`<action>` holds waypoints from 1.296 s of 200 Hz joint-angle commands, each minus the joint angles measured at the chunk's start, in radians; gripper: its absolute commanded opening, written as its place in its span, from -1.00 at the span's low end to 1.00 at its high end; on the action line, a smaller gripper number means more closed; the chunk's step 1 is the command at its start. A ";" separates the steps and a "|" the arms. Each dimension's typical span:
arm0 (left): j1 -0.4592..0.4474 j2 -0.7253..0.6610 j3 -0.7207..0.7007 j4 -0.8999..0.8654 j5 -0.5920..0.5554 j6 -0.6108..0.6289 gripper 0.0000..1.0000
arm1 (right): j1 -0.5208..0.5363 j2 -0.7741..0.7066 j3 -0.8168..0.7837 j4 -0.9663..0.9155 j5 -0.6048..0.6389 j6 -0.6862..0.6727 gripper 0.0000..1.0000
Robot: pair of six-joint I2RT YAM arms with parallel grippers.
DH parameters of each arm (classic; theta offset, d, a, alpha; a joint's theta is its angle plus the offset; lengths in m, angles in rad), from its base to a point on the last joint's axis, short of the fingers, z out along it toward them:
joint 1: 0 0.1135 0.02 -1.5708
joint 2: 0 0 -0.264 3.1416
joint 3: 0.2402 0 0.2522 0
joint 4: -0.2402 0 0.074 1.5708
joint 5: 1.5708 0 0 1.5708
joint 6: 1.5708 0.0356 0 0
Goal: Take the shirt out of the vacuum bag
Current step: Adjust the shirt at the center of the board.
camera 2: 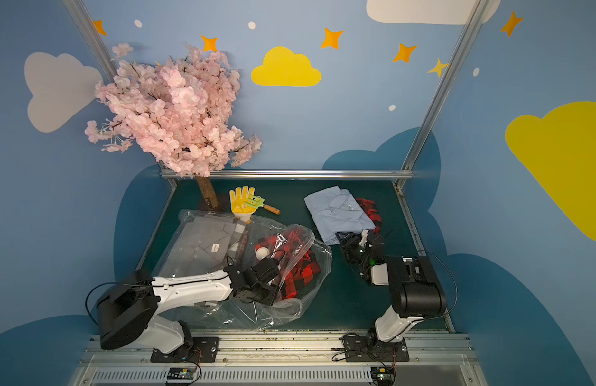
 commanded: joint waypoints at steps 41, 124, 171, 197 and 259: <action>-0.007 -0.008 -0.017 -0.025 0.030 0.019 -0.91 | -0.005 0.098 0.103 0.032 -0.003 0.005 0.47; -0.005 -0.016 -0.030 -0.033 0.013 0.019 -0.92 | -0.002 0.035 0.224 -0.247 -0.026 -0.078 -0.92; 0.000 -0.029 -0.030 -0.039 0.004 0.022 -0.92 | 0.008 -0.051 0.397 -0.512 -0.068 -0.198 -1.00; 0.004 -0.029 -0.032 -0.041 0.002 0.025 -0.92 | 0.020 -0.081 0.552 -0.702 -0.085 -0.308 -1.00; 0.007 -0.032 -0.037 -0.039 0.002 0.028 -0.92 | 0.027 0.089 0.996 -0.998 -0.215 -0.486 -1.00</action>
